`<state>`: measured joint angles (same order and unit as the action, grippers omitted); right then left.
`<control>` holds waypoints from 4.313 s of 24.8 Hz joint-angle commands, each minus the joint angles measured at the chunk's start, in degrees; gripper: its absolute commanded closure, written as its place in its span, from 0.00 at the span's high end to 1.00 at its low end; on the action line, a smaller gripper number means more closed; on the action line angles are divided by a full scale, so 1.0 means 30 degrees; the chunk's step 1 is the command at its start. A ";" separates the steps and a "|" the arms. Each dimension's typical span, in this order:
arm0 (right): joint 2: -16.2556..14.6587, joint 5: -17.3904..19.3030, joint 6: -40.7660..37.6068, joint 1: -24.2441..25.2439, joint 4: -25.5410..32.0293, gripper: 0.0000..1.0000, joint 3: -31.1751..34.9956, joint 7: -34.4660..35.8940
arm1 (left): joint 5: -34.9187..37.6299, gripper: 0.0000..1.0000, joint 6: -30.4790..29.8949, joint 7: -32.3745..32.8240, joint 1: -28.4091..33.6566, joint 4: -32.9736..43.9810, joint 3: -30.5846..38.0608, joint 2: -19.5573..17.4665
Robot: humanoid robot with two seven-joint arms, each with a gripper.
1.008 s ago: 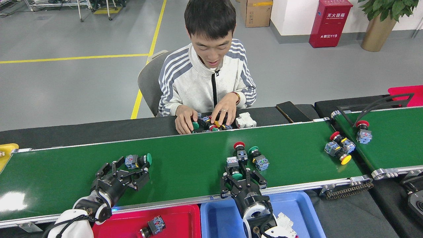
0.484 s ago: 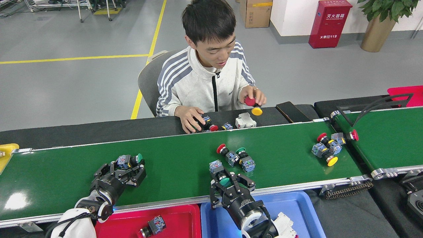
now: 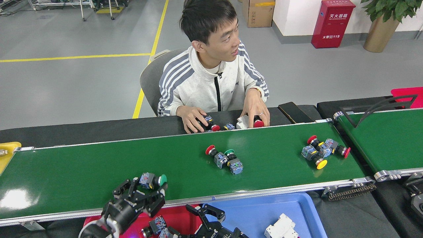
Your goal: Pick switch part from conveyor to tray
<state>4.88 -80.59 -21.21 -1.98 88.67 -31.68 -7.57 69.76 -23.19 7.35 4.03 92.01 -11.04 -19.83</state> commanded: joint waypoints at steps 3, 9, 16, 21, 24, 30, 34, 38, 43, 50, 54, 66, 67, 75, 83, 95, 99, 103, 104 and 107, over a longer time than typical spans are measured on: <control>-0.0425 0.0292 -0.0050 0.2390 0.2668 1.00 0.3940 0.0676 | -0.0022 0.92 -0.1734 0.0071 0.1704 0.1878 0.2214 -0.0010; 0.0806 0.1258 0.2555 0.4674 0.3430 0.98 1.2054 0.1291 | -0.0227 1.00 -0.1705 -0.0046 0.3315 0.2640 0.3707 0.0224; 0.0161 0.0672 0.5926 0.4265 0.3225 0.98 1.2905 0.2229 | -0.0198 1.00 0.2837 -0.0105 0.4341 0.2874 0.7663 0.2188; 0.0044 -0.0587 0.6834 0.2683 0.1936 0.98 1.2905 0.1906 | -0.0110 1.00 0.6294 -0.0193 0.4780 0.2757 0.8542 0.2246; -0.0015 -0.0646 0.6922 0.1511 0.0500 0.98 1.2729 0.1379 | -0.0022 1.00 0.6323 -0.0222 0.4927 0.2757 0.8513 0.2217; -0.0425 -0.0851 0.7684 -0.0657 -0.1843 0.98 1.0796 0.1321 | 0.0828 1.00 0.4946 -0.0193 0.4663 0.3167 0.7487 0.2100; -0.0454 -0.0763 0.8065 -0.2005 -0.3308 0.98 1.0063 0.0793 | 0.2292 1.00 0.4419 -0.0134 0.3111 0.3197 0.5612 0.2305; -0.0454 -0.0675 0.8065 -0.3205 -0.4743 0.99 1.0063 0.0764 | 0.4343 1.00 0.5121 0.0100 0.0827 0.3050 0.2361 0.3271; -0.0454 -0.0646 0.8065 -0.4378 -0.5916 0.99 1.0063 0.0764 | 0.4578 1.00 0.5386 0.1506 -0.0932 0.1761 0.1393 0.4649; -0.0103 -0.0675 0.8094 -0.5609 -0.7263 0.99 0.9712 0.0735 | 0.4607 1.00 0.6352 0.1829 -0.2514 -0.0260 0.0309 0.5586; 0.0630 -0.0587 0.8446 -0.6927 -0.9285 0.94 0.8862 0.0764 | 0.4607 1.00 0.6499 0.1858 -0.3188 -0.0964 0.0192 0.5967; 0.0454 -0.0294 0.5693 -0.6107 -0.7265 0.02 0.7163 0.0881 | 0.4578 1.00 0.6879 0.1887 -0.3598 -0.2106 0.0485 0.5908; 0.0454 -0.0265 0.4813 -0.5579 -0.6472 0.02 0.6929 0.0881 | 0.4578 1.00 0.6968 0.1887 -0.3628 -0.2194 0.0485 0.5908; -0.0220 -0.0353 -0.4914 0.0749 0.0354 0.09 0.4849 0.0852 | 0.4548 1.00 0.8931 0.1829 -0.5679 -0.5007 0.0544 0.5733; 0.1011 -0.0470 -0.5001 0.0983 -0.1638 0.99 0.2388 0.0940 | 0.4548 0.99 1.0571 0.1653 -0.7964 -0.8083 0.0895 0.5645; 0.0923 0.0878 0.1028 0.2799 0.1145 0.91 1.1733 0.2255 | 0.3142 0.12 0.7819 0.0715 -0.4654 -0.4803 0.1188 0.5235; -0.0249 0.0878 0.6102 0.3913 0.1145 0.92 1.1968 0.4309 | 0.3142 0.13 0.3950 0.0715 -0.1987 -0.1637 0.1335 0.4356; -0.0688 0.0936 0.6278 0.4265 0.1203 0.93 1.2026 0.4309 | 0.3083 0.20 -0.2114 0.0715 0.1382 0.1820 0.3181 0.3389; -0.0688 0.0907 0.6278 0.4265 0.1320 0.93 1.2026 0.4309 | 0.3083 0.29 -0.3722 0.0715 0.2083 0.2316 0.3970 0.3447; -0.0747 0.0907 0.6366 0.4235 0.1672 0.93 1.2202 0.4221 | 0.3025 0.98 -0.5366 0.0657 0.2905 0.2874 0.5524 0.3594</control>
<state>2.93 -77.95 -2.53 11.06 92.64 4.51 4.72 79.14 -34.85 9.66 12.74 99.45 4.16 -9.16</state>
